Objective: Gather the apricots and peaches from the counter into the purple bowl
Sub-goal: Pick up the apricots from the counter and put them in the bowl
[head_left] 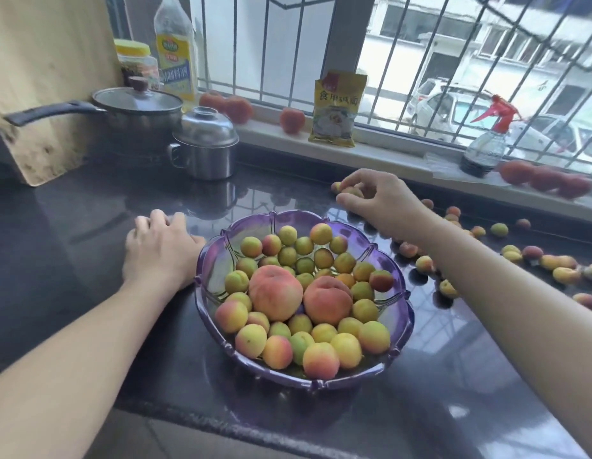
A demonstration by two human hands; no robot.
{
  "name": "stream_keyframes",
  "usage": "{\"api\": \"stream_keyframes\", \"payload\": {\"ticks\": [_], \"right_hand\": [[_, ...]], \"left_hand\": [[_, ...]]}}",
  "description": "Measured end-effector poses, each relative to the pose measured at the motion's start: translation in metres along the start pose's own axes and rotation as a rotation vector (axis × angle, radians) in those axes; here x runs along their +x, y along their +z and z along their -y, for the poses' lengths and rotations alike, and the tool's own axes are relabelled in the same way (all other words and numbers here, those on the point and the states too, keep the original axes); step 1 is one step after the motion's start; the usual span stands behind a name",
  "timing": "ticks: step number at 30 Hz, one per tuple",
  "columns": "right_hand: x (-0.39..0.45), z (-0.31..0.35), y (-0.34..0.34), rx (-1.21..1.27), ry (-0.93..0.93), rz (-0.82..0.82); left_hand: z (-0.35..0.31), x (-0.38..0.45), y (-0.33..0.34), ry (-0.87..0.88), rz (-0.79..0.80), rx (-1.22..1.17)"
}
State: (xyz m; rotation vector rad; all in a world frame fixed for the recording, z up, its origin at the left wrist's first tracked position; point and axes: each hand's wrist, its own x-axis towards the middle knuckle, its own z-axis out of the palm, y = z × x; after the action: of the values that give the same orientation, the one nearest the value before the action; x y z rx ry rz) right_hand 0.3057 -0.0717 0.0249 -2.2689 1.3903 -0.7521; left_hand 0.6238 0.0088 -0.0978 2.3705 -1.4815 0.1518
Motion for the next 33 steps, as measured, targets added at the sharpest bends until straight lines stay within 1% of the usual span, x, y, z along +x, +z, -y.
{"api": "stream_keyframes", "payload": {"ticks": [5, 7, 10, 12, 15, 17, 19, 21, 24, 33], "right_hand": [[-0.026, 0.073, 0.003, -0.029, -0.071, 0.275], [-0.033, 0.092, 0.013, -0.095, -0.069, 0.346], [-0.036, 0.111, 0.032, -0.162, -0.066, 0.403], [-0.035, 0.117, 0.044, -0.134, -0.065, 0.391], [-0.033, 0.123, 0.063, -0.094, -0.100, 0.315], [-0.034, 0.125, 0.074, -0.146, -0.181, 0.287], [-0.035, 0.123, 0.084, -0.245, -0.285, 0.295], [-0.035, 0.120, 0.091, -0.310, -0.337, 0.318], [-0.035, 0.118, 0.098, -0.328, -0.293, 0.342], [-0.039, 0.114, 0.102, -0.319, -0.319, 0.221]], "left_hand": [[-0.002, -0.001, -0.003, -0.013, 0.022, -0.017], [-0.003, -0.002, -0.004, -0.017, 0.023, -0.030], [-0.004, -0.003, -0.005, -0.017, 0.030, -0.032], [-0.004, -0.003, -0.005, -0.018, 0.033, -0.036], [-0.003, -0.002, -0.004, -0.021, 0.039, -0.030], [-0.003, -0.002, -0.004, -0.022, 0.042, -0.028], [-0.003, -0.001, -0.004, -0.030, 0.053, -0.029], [-0.003, -0.001, -0.003, -0.034, 0.065, -0.024], [-0.004, 0.000, -0.003, -0.034, 0.067, -0.021], [-0.003, -0.001, -0.004, -0.025, 0.067, -0.015]]}}
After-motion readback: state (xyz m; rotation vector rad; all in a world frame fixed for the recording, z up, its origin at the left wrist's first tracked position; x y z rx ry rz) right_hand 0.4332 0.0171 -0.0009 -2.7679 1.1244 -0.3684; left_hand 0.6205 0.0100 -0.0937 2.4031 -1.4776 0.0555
